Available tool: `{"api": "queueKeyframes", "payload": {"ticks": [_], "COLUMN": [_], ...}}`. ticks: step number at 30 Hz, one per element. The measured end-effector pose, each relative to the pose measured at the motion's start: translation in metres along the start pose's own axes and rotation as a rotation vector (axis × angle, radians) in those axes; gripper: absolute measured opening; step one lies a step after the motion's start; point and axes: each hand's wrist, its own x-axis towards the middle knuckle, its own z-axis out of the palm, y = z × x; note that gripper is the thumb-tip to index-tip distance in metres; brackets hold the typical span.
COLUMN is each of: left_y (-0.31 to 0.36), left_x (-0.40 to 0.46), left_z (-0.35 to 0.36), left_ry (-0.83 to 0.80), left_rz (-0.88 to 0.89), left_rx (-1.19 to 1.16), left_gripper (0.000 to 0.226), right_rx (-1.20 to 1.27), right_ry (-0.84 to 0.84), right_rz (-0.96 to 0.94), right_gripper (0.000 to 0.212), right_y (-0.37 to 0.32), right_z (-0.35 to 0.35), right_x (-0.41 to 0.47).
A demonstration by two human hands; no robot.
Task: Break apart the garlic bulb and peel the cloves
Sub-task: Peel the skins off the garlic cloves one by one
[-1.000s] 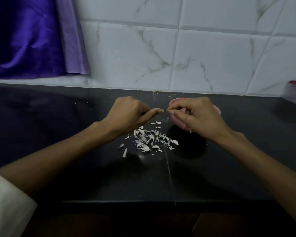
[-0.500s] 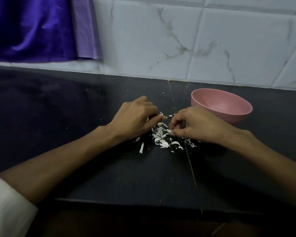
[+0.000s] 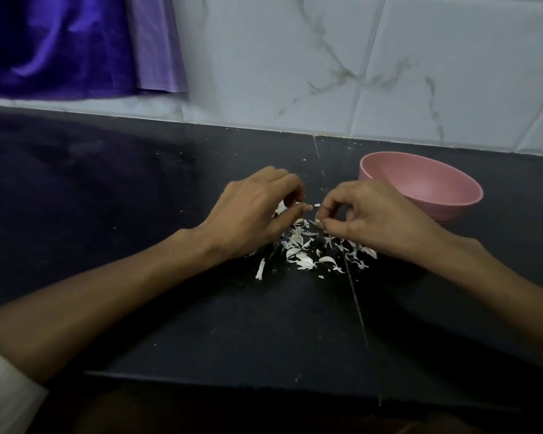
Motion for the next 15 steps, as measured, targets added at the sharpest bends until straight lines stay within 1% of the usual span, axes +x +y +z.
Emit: {"api": "queueKeyframes", "payload": {"ticks": [3,7,10,13,15], "left_y": [0.001,0.002,0.002,0.005,0.008], "left_x": [0.0,0.0,-0.001,-0.001,-0.001], "left_z": [-0.001,0.0,0.002,0.003,0.001], "left_ry": [0.033,0.04,0.032,0.015,0.009], "left_rz": [-0.036,-0.115,-0.156,-0.152,-0.152], "left_rx": [-0.103,-0.21,-0.302,-0.336,-0.369], "left_gripper": [0.029,0.02,0.012,0.014,0.014], "right_rx": [0.142,0.334,0.382,0.402,0.405], "right_ry": [0.021,0.009,0.01,0.059,0.089], "right_rz": [0.027,0.082,0.083,0.077,0.071], "right_gripper": [0.006,0.006,0.016,0.027,0.029], "right_y": [0.002,0.008,0.01,0.011,0.011], "right_z": [-0.004,0.0,0.006,0.007,0.008], "right_x": [0.001,-0.001,-0.004,-0.006,-0.008]}}
